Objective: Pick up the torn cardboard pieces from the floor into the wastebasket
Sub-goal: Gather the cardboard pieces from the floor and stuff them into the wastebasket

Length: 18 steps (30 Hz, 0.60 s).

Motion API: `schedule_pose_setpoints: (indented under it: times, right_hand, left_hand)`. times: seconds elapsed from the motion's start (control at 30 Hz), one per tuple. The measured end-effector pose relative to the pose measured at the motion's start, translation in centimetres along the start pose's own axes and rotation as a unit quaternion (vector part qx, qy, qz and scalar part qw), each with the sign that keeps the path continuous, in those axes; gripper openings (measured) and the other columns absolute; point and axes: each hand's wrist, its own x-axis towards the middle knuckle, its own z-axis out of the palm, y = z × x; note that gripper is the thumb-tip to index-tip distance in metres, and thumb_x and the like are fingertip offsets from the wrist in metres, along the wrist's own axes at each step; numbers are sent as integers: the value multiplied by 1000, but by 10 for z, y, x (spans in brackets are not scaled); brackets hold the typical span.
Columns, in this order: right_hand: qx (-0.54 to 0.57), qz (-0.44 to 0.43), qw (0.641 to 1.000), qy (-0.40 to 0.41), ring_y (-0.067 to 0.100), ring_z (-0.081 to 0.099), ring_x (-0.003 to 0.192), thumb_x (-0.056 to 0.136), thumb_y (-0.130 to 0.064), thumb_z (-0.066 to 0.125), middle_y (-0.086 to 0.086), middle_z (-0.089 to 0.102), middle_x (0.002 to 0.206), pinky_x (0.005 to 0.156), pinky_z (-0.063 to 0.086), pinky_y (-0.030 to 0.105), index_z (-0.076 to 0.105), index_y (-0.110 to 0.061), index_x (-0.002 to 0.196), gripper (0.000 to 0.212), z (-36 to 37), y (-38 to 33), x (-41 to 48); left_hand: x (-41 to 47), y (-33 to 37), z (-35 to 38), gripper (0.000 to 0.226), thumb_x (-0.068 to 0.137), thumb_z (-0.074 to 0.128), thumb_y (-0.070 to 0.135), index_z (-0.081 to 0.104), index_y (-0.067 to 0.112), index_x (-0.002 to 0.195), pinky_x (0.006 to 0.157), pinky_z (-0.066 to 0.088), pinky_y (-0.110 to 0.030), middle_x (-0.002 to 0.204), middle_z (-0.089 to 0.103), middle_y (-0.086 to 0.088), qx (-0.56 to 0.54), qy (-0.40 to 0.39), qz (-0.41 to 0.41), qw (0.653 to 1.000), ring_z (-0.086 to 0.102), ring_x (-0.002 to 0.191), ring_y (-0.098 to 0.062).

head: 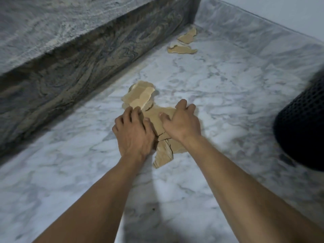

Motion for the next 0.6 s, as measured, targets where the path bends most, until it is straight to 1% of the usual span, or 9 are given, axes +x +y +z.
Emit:
schedule_pose_setpoints:
  times: [0.1, 0.17, 0.23, 0.3, 0.37, 0.43, 0.5, 0.53, 0.6]
  right_hand:
    - [117, 43, 992, 33, 36, 60, 108, 97, -44, 54, 8, 50, 131, 75, 38, 33, 38, -21, 131, 44, 13, -7, -21]
    - [171, 53, 980, 83, 32, 61, 108, 96, -38, 57, 5, 59, 128, 74, 36, 29, 49, -25, 128, 35, 21, -9, -25]
    - [231, 37, 964, 124, 26, 63, 107, 94, -33, 61, 4, 68, 118, 73, 36, 23, 63, -22, 118, 26, 26, -8, -23]
    - [288, 23, 946, 145, 21, 63, 103, 93, -26, 65, 3, 72, 108, 71, 33, 16, 71, -18, 110, 20, 24, -6, -24]
    - [317, 20, 936, 151, 16, 62, 101, 93, -25, 66, 0, 72, 104, 72, 35, 14, 72, -19, 107, 17, 20, -3, -29]
    - [325, 18, 933, 151, 11, 61, 97, 94, -26, 65, -7, 70, 100, 69, 38, 12, 71, -24, 104, 13, 10, 2, -37]
    - [337, 17, 927, 166, 9, 59, 91, 95, -25, 64, -14, 65, 91, 66, 38, 3, 69, -26, 101, 7, -7, 7, -47]
    - [338, 17, 924, 176, 9, 58, 89, 95, -25, 64, -15, 64, 89, 65, 38, 2, 68, -26, 100, 6, -19, 7, -52]
    - [330, 15, 922, 202, 13, 60, 91, 96, -26, 62, -10, 67, 94, 65, 40, 9, 67, -26, 101, 8, -49, 6, -61]
  left_hand:
    - [-4, 10, -4, 57, 96, 42, 37, 41, 19, 150, 109, 27, -48, 154, 44, -4, -57, -4, -30, 998, 38, 132, -33]
    - [-4, 13, -5, 59, 97, 44, 41, 40, 18, 151, 108, 28, -46, 152, 45, -7, -57, -7, -36, 998, 41, 131, -35]
    - [-1, 15, -4, 57, 97, 45, 47, 46, 16, 145, 105, 32, -46, 145, 51, -11, -56, -8, -41, 998, 47, 126, -36]
    - [-1, 17, -7, 52, 97, 45, 51, 56, 14, 132, 96, 37, -42, 129, 61, -12, -71, -7, -37, 997, 55, 117, -34]
    - [-6, 22, -11, 46, 98, 48, 48, 61, 15, 127, 85, 38, -31, 118, 67, -8, -133, -2, -47, 990, 59, 112, -29]
    - [-10, 31, -20, 40, 99, 52, 43, 63, 19, 128, 81, 36, -21, 106, 70, 3, -211, -7, -75, 975, 62, 108, -20]
    - [-13, 45, -31, 31, 99, 55, 41, 65, 22, 121, 69, 36, -12, 86, 62, 18, -263, -21, -80, 961, 63, 92, -9]
    - [-13, 54, -37, 28, 98, 55, 41, 66, 22, 117, 65, 36, -10, 82, 61, 18, -274, -25, -70, 959, 62, 89, -9]
    - [-13, 80, -55, 31, 98, 56, 40, 67, 20, 118, 70, 38, -13, 90, 66, 15, -288, -20, -34, 957, 62, 93, -11]
